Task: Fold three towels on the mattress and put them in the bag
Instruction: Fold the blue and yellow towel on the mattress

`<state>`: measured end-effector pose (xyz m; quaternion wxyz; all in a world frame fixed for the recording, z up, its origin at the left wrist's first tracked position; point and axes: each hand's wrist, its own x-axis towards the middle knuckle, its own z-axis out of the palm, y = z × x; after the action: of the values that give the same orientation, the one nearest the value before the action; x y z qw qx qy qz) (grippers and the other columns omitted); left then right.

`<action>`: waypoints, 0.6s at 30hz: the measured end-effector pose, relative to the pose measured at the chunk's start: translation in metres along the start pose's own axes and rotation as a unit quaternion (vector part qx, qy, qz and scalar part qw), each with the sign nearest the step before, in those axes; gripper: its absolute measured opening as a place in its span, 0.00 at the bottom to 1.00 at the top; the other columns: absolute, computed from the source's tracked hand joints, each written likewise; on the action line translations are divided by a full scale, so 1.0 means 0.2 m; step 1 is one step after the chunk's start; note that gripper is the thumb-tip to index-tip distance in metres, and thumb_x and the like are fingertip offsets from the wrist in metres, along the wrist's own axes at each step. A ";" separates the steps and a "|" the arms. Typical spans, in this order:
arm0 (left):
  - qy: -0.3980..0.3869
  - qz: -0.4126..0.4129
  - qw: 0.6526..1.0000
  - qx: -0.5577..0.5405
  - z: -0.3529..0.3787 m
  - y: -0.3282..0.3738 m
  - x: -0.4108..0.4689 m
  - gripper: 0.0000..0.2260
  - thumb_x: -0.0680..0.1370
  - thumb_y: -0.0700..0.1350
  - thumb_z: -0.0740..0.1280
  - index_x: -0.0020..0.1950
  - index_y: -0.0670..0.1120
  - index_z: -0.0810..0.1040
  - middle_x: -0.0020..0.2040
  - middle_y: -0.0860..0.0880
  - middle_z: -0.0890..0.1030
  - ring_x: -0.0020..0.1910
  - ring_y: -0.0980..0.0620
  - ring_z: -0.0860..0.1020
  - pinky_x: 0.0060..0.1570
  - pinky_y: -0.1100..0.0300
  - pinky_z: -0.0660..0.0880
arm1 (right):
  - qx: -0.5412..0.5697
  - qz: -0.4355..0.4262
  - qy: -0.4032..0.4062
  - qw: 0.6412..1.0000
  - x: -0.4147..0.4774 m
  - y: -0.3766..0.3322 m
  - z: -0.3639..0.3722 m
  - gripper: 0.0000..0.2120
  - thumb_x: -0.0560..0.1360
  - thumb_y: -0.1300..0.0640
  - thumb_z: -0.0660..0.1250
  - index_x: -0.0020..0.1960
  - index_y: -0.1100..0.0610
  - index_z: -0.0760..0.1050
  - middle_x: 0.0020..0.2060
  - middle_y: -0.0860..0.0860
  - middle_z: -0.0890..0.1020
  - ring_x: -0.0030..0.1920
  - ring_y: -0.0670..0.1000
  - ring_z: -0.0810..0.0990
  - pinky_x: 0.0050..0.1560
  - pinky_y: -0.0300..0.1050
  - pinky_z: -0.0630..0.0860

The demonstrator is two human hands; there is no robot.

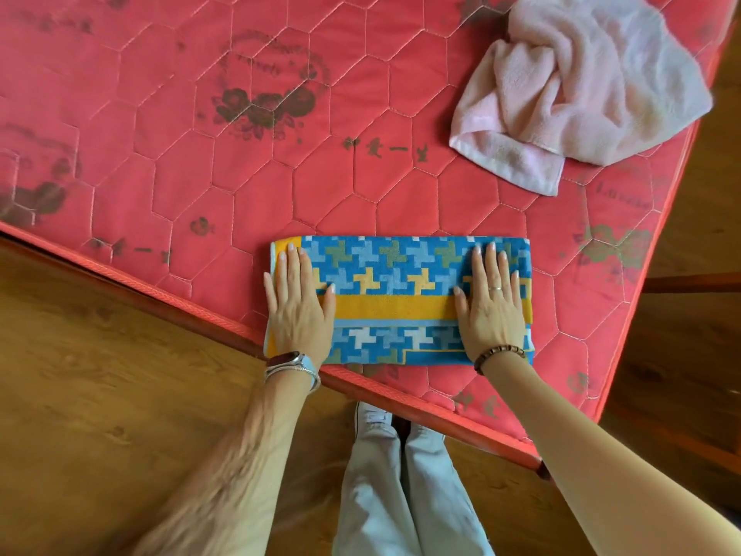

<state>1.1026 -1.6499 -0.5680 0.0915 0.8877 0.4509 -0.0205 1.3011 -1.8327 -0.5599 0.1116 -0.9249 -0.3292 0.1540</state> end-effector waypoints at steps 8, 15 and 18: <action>0.065 -0.223 0.936 -0.263 -0.08 -0.01 -0.03 0.27 0.79 0.41 0.69 0.76 0.43 0.66 0.72 0.36 0.66 0.67 0.37 0.70 0.67 0.43 0.70 | 0.291 -0.073 -0.053 0.952 -0.15 -0.54 0.04 0.26 0.82 0.59 0.57 0.78 0.59 0.54 0.78 0.48 0.54 0.78 0.46 0.47 0.76 0.39 0.50; -0.059 -0.308 0.878 -0.362 -0.17 -0.18 0.04 0.23 0.79 0.49 0.70 0.72 0.44 0.70 0.56 0.47 0.73 0.62 0.41 0.74 0.62 0.44 0.72 | 0.339 -0.048 -0.153 0.927 -0.23 -0.88 0.14 0.31 0.83 0.50 0.54 0.80 0.55 0.42 0.79 0.47 0.43 0.78 0.44 0.38 0.77 0.40 0.43; -0.117 -0.341 0.836 -0.413 -0.23 -0.20 0.08 0.21 0.78 0.51 0.71 0.68 0.43 0.74 0.56 0.47 0.78 0.56 0.45 0.79 0.50 0.54 0.75 | 0.350 -0.011 -0.171 0.921 -0.21 -0.90 0.16 0.32 0.83 0.47 0.53 0.79 0.56 0.42 0.79 0.48 0.44 0.78 0.44 0.39 0.78 0.43 0.44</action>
<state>1.0768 -1.6056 -0.5311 0.4889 0.5485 0.6774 0.0343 1.1550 -1.7189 -0.5255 0.3713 -0.7830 -0.2784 0.4142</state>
